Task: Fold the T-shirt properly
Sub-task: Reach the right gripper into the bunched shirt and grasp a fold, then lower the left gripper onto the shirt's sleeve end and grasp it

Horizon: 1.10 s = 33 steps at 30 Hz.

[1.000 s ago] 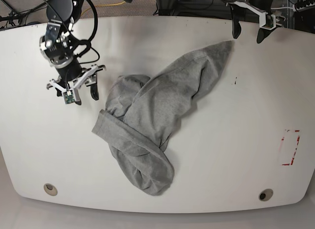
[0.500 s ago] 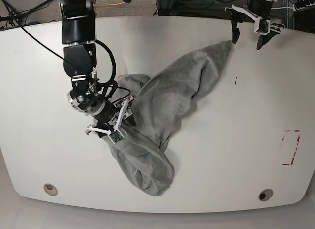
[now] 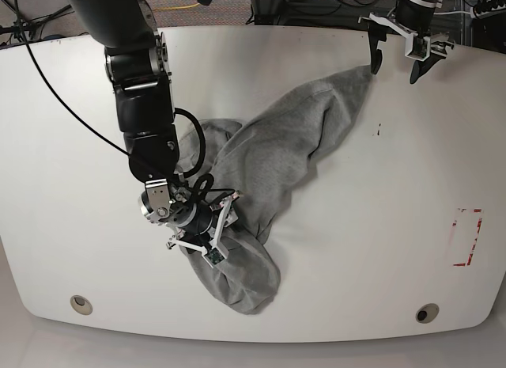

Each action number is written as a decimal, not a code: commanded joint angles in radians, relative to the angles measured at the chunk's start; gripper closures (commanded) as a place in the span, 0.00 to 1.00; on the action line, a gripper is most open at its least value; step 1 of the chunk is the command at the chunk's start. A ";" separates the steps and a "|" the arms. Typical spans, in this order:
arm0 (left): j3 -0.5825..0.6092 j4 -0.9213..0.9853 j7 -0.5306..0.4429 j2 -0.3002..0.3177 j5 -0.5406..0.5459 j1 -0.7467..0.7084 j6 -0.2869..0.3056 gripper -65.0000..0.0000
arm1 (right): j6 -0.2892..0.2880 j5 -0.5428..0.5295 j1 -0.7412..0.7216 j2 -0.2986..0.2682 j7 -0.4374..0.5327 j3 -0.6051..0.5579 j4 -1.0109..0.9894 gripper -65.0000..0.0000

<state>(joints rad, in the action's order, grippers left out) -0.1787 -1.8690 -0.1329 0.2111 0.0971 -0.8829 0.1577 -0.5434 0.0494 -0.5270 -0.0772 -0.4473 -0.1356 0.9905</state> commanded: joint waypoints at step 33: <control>0.075 0.009 0.109 -0.017 0.011 0.083 -0.007 0.32 | 0.004 -0.010 -0.160 0.027 0.020 -0.023 -0.058 1.00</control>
<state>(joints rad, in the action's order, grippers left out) -0.1162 -1.8412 -0.0135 0.2050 0.1013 -0.8013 0.1555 -0.5430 0.0494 -0.6464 -0.0456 -0.4313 -0.1730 0.8841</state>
